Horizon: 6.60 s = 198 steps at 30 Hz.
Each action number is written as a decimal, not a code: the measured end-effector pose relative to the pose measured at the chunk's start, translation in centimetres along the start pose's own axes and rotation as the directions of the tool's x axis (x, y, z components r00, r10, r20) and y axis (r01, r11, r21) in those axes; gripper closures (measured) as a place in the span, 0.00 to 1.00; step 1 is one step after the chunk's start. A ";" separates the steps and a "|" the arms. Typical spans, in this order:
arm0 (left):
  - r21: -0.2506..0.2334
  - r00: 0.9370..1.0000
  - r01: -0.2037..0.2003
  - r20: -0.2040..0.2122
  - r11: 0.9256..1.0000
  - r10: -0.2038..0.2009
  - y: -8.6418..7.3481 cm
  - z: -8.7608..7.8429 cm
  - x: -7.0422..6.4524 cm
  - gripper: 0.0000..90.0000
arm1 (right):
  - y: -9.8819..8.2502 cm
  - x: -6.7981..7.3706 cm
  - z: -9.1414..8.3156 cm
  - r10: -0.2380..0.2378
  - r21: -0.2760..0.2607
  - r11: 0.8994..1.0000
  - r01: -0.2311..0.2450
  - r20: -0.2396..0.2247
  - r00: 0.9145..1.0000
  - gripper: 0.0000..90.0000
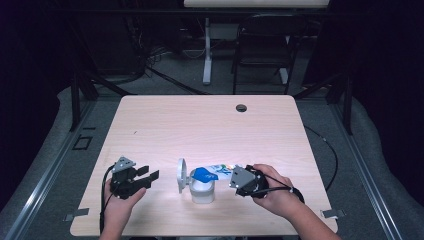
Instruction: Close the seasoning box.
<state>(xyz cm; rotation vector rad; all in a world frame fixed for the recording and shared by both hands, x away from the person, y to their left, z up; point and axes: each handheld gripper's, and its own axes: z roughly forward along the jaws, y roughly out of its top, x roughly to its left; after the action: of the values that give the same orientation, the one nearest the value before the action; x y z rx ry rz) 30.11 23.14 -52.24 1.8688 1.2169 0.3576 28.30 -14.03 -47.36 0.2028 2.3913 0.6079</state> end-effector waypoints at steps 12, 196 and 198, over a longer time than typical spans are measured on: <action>-0.006 1.000 0.006 -0.002 1.000 -0.006 -0.1 -0.3 0.3 0.56 | -0.2 -0.3 0.4 0.099 -0.036 0.994 -0.100 -0.029 0.995 0.92; -0.001 1.000 -0.005 -0.002 1.000 0.005 -0.3 -0.3 -0.3 0.56 | -10.1 0.6 5.0 0.740 -0.154 0.666 -0.730 0.016 0.672 0.65; 0.001 1.000 -0.007 0.000 1.000 0.007 -0.3 -0.4 -0.3 0.56 | -10.1 0.9 4.8 0.743 -0.148 0.664 -0.733 0.019 0.669 0.63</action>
<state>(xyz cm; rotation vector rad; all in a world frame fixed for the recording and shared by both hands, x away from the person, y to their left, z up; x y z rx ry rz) 29.55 23.08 -52.14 1.8740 1.2111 0.3609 30.79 -20.82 -55.91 1.1696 2.1112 1.0901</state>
